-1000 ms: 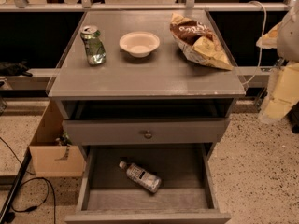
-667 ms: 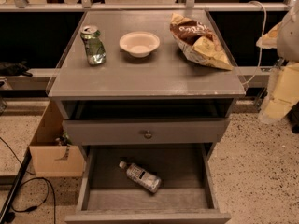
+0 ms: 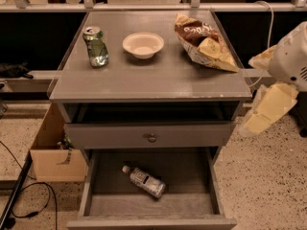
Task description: Pick blue plastic bottle from middle drawer and place on counter
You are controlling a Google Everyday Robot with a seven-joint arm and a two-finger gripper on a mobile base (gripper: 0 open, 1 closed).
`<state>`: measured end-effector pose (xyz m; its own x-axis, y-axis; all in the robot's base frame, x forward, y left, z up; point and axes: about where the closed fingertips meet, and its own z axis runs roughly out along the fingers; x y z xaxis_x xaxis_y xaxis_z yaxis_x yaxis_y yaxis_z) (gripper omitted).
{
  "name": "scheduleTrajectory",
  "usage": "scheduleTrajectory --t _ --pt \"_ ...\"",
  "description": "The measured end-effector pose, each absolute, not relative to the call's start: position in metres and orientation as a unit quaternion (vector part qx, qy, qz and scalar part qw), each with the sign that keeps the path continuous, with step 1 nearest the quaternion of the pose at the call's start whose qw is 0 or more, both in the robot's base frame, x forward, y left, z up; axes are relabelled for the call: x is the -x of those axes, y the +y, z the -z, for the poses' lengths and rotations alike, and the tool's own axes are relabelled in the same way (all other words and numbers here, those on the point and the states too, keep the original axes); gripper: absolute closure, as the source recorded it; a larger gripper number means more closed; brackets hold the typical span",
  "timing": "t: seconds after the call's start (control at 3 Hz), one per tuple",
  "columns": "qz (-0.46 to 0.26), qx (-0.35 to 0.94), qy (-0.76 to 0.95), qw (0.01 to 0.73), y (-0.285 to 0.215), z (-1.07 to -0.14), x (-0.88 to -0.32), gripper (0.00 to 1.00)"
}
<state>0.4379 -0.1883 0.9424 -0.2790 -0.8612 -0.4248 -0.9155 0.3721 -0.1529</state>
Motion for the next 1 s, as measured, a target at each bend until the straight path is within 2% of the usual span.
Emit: scheduleTrajectory --t 0.33,0.67,1.0 --pt "-0.135 0.514 0.801 0.275 -0.142 -0.893 -0.445 0.00" --pt "-0.166 0.495 0.801 0.293 -0.117 -0.858 -0.452 0.00" --pt "-0.163 0.492 0.801 0.299 -0.116 -0.858 -0.455 0.00"
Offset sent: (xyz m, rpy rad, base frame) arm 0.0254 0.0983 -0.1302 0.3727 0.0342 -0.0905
